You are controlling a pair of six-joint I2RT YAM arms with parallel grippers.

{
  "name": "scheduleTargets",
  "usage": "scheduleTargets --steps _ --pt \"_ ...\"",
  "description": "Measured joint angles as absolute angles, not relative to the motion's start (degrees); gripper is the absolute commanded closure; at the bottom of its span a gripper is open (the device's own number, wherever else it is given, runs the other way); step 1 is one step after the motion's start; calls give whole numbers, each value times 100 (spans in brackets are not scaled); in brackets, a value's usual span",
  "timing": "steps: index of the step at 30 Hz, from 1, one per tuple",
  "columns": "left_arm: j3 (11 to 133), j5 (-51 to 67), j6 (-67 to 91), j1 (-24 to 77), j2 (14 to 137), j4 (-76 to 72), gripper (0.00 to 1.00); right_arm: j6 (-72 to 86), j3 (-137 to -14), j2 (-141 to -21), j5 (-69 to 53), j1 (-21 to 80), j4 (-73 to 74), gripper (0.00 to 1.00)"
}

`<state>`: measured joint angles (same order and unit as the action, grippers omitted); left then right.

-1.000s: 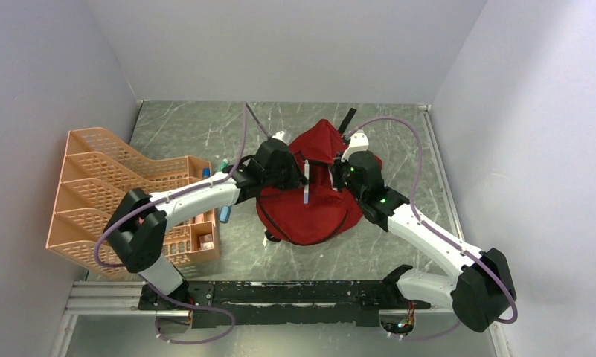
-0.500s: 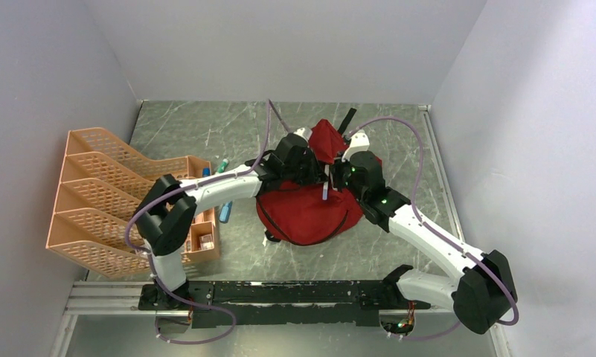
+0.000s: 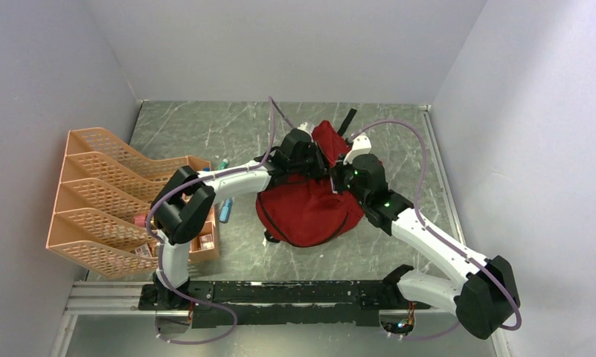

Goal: Pack the student bag
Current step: Place the stationery in the student bag.

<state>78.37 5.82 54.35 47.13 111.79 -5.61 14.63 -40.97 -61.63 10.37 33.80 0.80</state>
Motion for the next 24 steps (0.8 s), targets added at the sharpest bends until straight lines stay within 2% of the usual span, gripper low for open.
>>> scheduleTargets --steps 7,13,16,24 --pt "7835 626 5704 4685 11275 -888 95 1522 -4091 -6163 980 3330 23 100" --pt "8027 659 5723 4711 11522 -941 75 1529 -4088 -6165 1011 3308 30 100" --pt "8031 661 5684 4713 11526 -915 68 1529 -4088 -6165 1052 3295 25 100" --pt "8031 668 5546 4716 11485 -760 64 1527 -4088 -6165 1087 3295 27 100"
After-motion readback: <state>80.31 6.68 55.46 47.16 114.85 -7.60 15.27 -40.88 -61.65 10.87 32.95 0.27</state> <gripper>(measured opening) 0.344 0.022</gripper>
